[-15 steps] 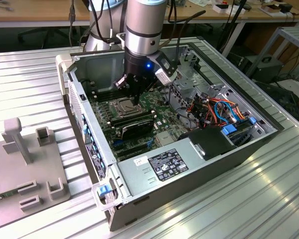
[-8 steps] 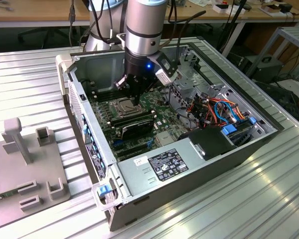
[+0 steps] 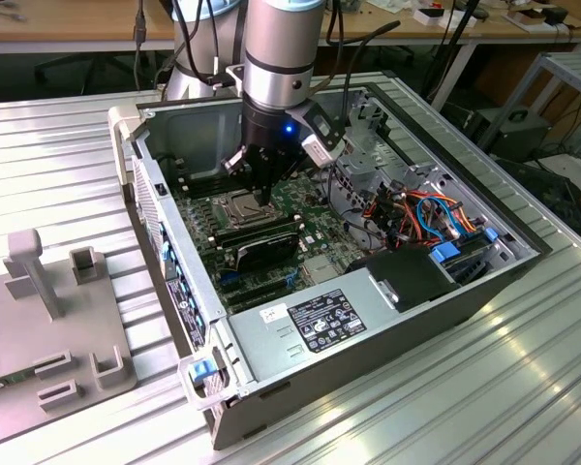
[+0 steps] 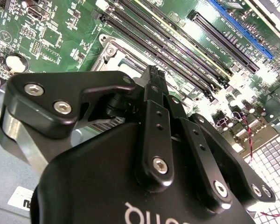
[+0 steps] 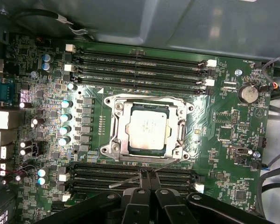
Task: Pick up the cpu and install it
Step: 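Install the second cpu locking lever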
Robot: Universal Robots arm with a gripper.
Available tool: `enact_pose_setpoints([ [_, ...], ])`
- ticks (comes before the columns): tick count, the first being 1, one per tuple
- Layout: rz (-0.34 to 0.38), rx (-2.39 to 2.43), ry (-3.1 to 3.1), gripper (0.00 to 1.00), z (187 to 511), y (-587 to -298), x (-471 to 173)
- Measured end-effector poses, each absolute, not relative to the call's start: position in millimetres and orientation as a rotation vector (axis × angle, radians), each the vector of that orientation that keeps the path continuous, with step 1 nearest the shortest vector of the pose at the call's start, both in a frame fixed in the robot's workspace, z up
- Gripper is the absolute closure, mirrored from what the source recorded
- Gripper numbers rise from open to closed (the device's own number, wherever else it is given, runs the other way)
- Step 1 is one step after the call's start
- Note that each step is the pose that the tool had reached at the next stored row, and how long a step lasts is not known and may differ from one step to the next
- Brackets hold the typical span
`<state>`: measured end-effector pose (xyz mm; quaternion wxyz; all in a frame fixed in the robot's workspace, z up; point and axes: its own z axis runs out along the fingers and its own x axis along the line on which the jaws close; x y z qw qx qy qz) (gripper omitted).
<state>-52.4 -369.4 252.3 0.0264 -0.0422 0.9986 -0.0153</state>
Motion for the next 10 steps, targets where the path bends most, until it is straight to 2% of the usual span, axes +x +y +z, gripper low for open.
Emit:
enact_pose_setpoints([
  [10, -0.047, -0.13, 3.086, 0.89, 252.3, -369.4, -53.1],
])
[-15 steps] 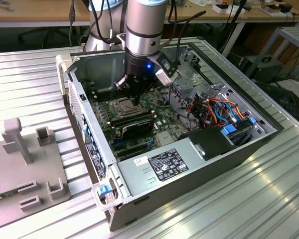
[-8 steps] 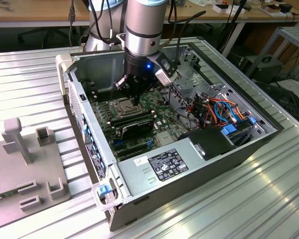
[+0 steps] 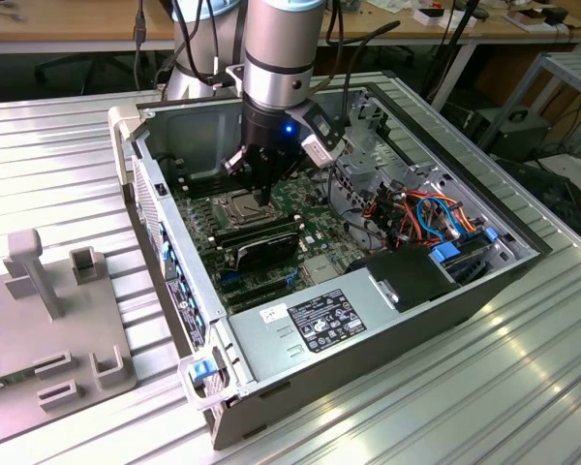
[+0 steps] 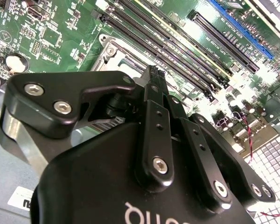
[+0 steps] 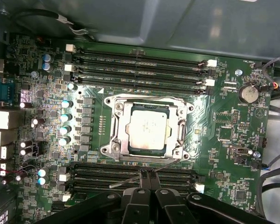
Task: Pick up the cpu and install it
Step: 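Install the second cpu locking lever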
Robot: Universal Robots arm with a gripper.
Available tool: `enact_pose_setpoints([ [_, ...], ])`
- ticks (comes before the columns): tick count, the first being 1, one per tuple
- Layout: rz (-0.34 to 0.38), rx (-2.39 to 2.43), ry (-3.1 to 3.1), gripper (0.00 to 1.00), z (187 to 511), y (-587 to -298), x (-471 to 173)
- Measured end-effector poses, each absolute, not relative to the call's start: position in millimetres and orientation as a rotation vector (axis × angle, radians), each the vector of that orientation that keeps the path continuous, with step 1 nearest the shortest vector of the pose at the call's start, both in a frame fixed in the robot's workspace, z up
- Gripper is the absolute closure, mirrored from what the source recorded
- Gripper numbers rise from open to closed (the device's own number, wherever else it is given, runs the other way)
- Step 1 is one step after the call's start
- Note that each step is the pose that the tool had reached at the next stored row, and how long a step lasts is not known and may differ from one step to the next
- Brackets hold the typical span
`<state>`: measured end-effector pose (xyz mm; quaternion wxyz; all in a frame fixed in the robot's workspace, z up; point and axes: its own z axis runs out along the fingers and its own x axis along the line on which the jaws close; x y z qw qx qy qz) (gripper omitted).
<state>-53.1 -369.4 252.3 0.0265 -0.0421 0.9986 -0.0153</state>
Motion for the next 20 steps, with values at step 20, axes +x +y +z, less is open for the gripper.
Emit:
enact_pose_setpoints([
  [20, -0.048, -0.13, 3.085, 0.89, 212.2, -369.4, -89.2],
])
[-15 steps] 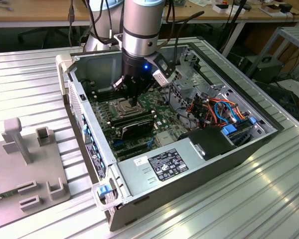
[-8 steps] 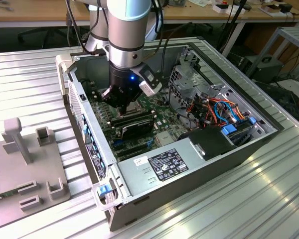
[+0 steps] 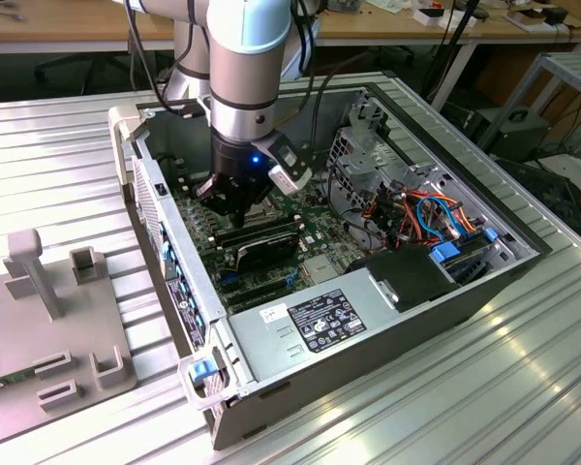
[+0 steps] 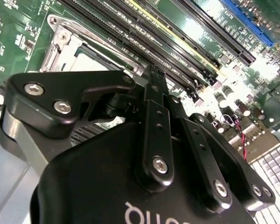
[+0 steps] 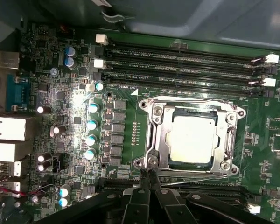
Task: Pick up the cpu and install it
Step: 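Install the second cpu locking lever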
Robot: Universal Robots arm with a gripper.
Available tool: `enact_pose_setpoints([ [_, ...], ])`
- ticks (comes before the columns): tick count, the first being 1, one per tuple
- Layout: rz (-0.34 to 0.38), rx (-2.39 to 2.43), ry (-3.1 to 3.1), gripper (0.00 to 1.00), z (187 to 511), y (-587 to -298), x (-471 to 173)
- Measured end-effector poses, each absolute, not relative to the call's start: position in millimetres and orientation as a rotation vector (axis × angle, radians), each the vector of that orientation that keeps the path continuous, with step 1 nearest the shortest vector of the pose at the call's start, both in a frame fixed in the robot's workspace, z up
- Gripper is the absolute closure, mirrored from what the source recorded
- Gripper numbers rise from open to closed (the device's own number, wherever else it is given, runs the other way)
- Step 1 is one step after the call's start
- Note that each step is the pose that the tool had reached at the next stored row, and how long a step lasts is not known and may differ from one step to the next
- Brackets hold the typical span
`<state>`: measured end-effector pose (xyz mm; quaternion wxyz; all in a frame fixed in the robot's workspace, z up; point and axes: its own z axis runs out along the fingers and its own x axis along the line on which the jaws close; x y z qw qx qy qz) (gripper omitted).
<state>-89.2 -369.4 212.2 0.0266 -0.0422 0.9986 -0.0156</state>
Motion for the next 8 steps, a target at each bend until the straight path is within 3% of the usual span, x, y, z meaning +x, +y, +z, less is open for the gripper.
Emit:
enact_pose_setpoints([
  [8, -0.048, -0.13, 3.085, 0.89, 208.0, -367.3, -91.2],
])
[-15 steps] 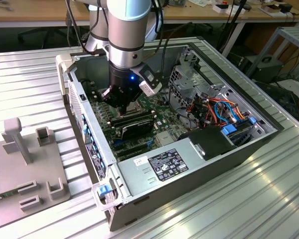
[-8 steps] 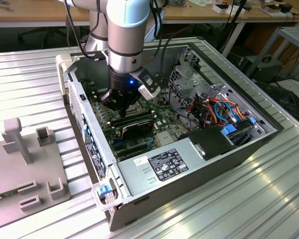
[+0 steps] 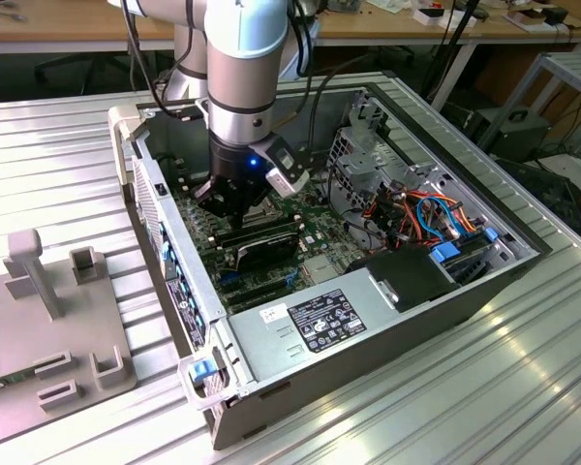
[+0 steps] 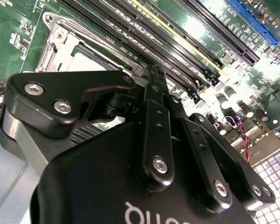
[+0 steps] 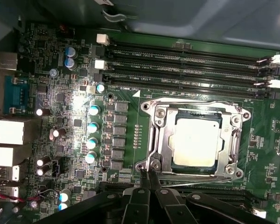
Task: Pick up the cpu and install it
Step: 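Install the second cpu locking lever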
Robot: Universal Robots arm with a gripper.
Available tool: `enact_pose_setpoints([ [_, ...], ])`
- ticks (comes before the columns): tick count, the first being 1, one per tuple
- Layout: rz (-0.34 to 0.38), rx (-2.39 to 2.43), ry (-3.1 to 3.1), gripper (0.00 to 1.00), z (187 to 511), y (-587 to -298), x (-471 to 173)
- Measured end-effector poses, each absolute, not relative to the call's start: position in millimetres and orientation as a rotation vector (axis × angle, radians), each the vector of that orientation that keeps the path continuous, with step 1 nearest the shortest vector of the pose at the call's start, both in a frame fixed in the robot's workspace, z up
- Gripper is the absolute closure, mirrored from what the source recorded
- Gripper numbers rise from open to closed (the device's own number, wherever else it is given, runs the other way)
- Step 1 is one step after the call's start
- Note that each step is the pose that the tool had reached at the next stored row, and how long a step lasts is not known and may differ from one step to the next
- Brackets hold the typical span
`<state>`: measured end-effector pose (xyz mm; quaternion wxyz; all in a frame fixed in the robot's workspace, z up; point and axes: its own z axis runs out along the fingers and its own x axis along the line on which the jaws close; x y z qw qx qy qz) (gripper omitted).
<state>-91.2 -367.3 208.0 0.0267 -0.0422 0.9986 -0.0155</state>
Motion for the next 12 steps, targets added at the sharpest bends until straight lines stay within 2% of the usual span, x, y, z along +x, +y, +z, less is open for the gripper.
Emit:
enact_pose_setpoints([
  [12, -0.048, -0.13, 3.084, 0.89, 205.9, -364.1, -92.8],
])
